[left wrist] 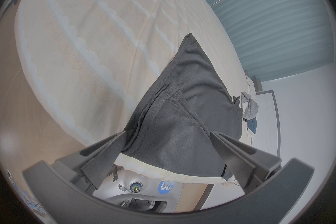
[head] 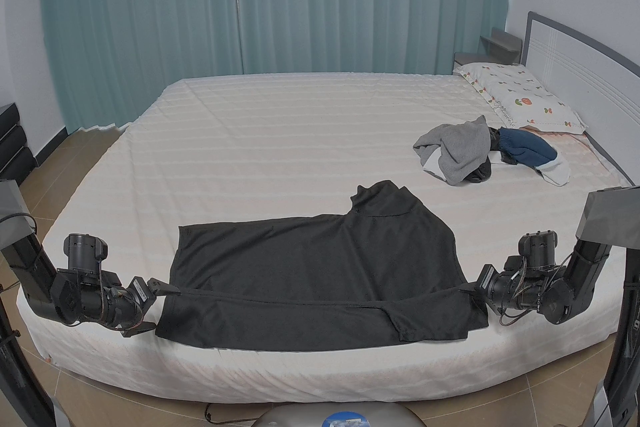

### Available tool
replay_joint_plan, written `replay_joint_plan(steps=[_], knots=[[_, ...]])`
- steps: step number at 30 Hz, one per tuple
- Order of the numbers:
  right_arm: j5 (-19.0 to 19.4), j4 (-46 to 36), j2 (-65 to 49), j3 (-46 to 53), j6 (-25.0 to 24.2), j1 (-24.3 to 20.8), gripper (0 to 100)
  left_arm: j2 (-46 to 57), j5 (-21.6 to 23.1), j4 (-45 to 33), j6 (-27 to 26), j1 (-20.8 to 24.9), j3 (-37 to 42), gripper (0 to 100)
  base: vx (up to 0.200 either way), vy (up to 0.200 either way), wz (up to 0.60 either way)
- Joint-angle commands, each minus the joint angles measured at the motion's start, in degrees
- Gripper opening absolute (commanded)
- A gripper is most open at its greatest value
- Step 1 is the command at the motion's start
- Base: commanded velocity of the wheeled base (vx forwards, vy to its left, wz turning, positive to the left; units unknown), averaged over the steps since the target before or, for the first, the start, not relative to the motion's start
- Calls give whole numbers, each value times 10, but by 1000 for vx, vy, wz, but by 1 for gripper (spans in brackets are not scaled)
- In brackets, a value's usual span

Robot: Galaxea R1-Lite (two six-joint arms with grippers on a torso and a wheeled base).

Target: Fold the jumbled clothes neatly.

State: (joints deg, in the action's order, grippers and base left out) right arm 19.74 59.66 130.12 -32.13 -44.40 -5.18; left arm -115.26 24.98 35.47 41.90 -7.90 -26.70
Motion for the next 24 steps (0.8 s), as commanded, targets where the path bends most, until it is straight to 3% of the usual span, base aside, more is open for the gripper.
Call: replay_joint_plan(steps=[1,21,22,24], knots=[[0,1,0,-3,-1,3,0,-1,0,0,0,0,0,100,0,0,0],[3,22,22,-27,-10,8,0,-1,0,0,1,0,-2,100,0,0,0],[2,22,23,-28,-10,8,100,-1,0,0,2,0,-2,100,0,0,0],[3,22,25,-28,-10,8,100,-1,0,0,3,0,-2,100,0,0,0]])
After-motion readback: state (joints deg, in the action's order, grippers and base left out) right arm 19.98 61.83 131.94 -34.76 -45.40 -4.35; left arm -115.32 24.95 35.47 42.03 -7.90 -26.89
